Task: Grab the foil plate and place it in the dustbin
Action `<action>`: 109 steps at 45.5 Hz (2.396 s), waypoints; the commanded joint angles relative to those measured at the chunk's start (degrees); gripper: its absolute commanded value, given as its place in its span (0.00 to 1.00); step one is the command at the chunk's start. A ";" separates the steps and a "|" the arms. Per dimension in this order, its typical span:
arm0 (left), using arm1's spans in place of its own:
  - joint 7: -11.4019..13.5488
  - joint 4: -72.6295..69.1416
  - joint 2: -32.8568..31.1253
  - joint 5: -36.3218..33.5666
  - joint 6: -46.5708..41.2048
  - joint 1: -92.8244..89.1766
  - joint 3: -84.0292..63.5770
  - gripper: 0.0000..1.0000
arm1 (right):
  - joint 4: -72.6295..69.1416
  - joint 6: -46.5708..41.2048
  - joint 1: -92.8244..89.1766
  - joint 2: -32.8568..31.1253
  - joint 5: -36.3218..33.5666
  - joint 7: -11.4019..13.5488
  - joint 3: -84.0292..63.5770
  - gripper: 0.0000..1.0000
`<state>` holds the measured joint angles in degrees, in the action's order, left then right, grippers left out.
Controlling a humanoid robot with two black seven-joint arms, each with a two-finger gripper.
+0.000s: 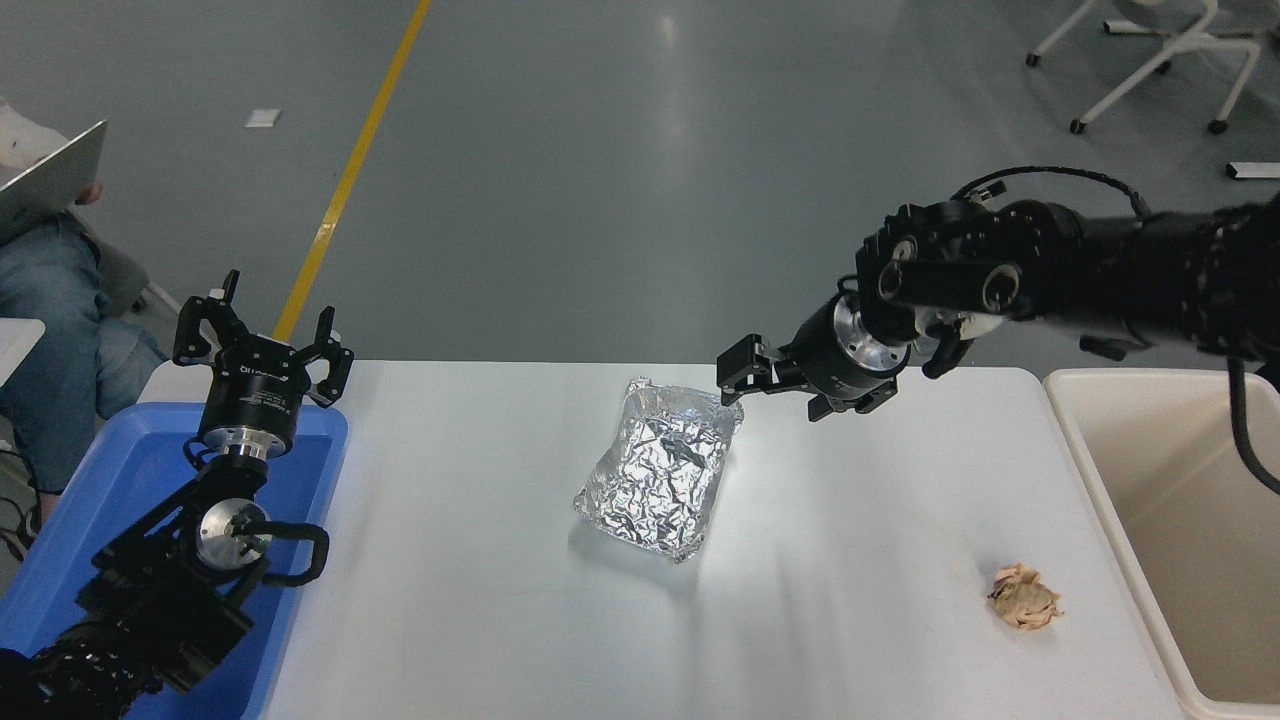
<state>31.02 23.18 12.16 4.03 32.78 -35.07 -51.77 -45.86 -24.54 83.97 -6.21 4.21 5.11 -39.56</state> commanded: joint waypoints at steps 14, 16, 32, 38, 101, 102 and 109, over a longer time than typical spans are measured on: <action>0.00 0.02 -0.03 0.01 0.00 0.00 0.01 0.99 | 8.25 5.03 -19.98 2.08 0.45 -0.28 16.18 1.00; 0.00 0.02 -0.03 0.01 0.00 0.00 0.01 0.99 | 8.25 5.29 -20.42 2.61 0.80 -0.37 16.18 1.00; 0.00 0.02 -0.03 0.01 0.00 0.00 0.01 0.99 | 9.74 7.66 -22.88 6.21 3.96 -0.63 16.09 0.98; 0.00 -0.06 -0.03 0.01 0.00 0.00 0.01 0.99 | 9.83 9.60 -23.67 6.21 7.56 -0.63 16.00 0.98; 0.00 0.02 -0.03 0.01 0.00 0.00 0.01 0.99 | 8.69 11.10 -18.06 6.21 8.18 -0.72 8.80 0.00; 0.00 0.02 0.06 0.01 0.00 0.00 0.01 0.99 | 8.34 10.92 -17.35 6.21 8.18 -0.72 8.80 0.00; 0.00 -0.06 -0.03 0.01 0.00 0.00 0.01 0.99 | 5.88 8.55 -11.82 3.76 8.18 -0.72 8.27 0.00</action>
<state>31.03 23.19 12.15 4.04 32.78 -35.07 -51.77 -37.06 -13.52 65.24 -0.20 12.43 4.37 -30.29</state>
